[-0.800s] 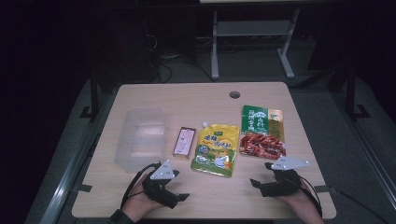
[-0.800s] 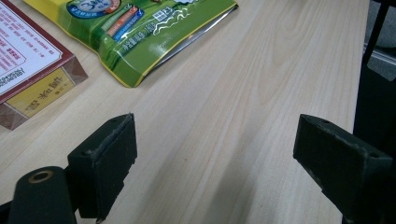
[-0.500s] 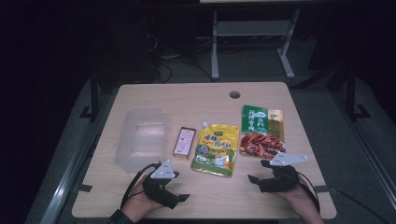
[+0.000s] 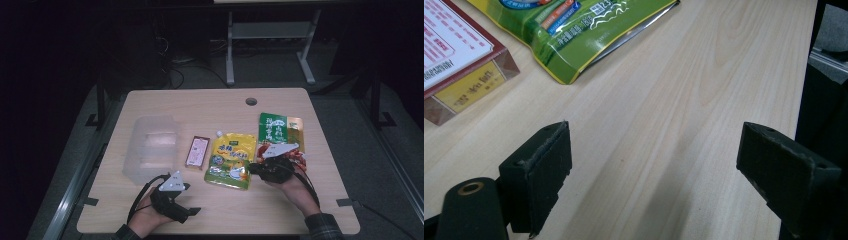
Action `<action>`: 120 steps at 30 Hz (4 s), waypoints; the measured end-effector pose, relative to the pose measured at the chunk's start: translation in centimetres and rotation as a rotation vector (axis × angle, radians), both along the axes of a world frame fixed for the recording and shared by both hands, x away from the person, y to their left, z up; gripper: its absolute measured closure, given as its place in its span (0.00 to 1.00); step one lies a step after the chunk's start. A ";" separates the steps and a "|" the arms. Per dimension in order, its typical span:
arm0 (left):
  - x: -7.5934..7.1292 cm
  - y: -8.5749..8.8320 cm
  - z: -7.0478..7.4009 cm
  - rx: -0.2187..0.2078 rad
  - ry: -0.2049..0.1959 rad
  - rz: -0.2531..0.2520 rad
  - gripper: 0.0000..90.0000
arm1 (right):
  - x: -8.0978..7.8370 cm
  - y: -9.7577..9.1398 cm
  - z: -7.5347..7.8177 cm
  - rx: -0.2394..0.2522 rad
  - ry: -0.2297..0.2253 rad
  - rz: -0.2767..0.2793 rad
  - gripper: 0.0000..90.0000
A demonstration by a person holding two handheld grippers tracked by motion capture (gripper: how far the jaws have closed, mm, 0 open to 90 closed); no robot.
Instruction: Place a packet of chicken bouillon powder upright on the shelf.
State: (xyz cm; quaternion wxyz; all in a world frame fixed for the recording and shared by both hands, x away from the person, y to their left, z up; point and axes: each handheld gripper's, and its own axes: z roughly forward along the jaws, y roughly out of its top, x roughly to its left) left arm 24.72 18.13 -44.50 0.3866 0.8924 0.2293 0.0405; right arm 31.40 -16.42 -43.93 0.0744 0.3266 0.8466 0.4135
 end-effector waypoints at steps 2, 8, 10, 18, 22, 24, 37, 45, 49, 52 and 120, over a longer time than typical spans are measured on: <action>0.0 -0.1 0.0 0.003 -0.003 -0.006 0.15 | 0.9 0.7 -0.1 -0.008 0.010 0.019 1.00; -0.1 -0.3 -0.2 0.004 0.002 -0.016 0.15 | 3.4 2.9 -0.4 -0.028 0.011 0.061 1.00; 0.0 -0.4 -0.2 0.010 0.004 -0.021 0.15 | 4.1 3.5 -0.6 -0.030 0.008 0.076 1.00; 0.0 -0.1 -0.3 0.009 0.008 -0.011 0.15 | 5.6 5.8 -1.7 -0.090 0.020 0.110 1.00; 0.1 0.1 -0.3 0.009 0.004 -0.004 0.16 | 5.5 5.8 -1.7 -0.093 0.023 0.121 1.00; 0.1 0.1 -0.2 0.007 0.001 -0.004 0.16 | 5.4 5.8 -1.7 -0.102 0.026 0.127 1.00; 0.0 0.1 -0.1 0.010 0.004 -0.005 0.16 | 2.9 6.7 -1.5 -0.118 0.045 0.171 1.00; 0.0 0.2 0.0 0.003 0.000 -0.006 0.16 | 0.3 7.3 -1.2 -0.149 0.043 0.226 1.00; 0.0 0.2 0.0 0.002 0.000 -0.006 0.16 | -1.0 7.6 -1.1 -0.155 0.046 0.257 1.00; 0.0 0.1 0.0 0.002 0.001 -0.009 0.16 | -1.8 7.7 -1.1 -0.156 0.045 0.282 1.00; 0.6 -1.1 0.4 0.000 0.006 -0.036 0.15 | -4.4 -2.9 -0.9 -0.115 0.104 0.075 0.90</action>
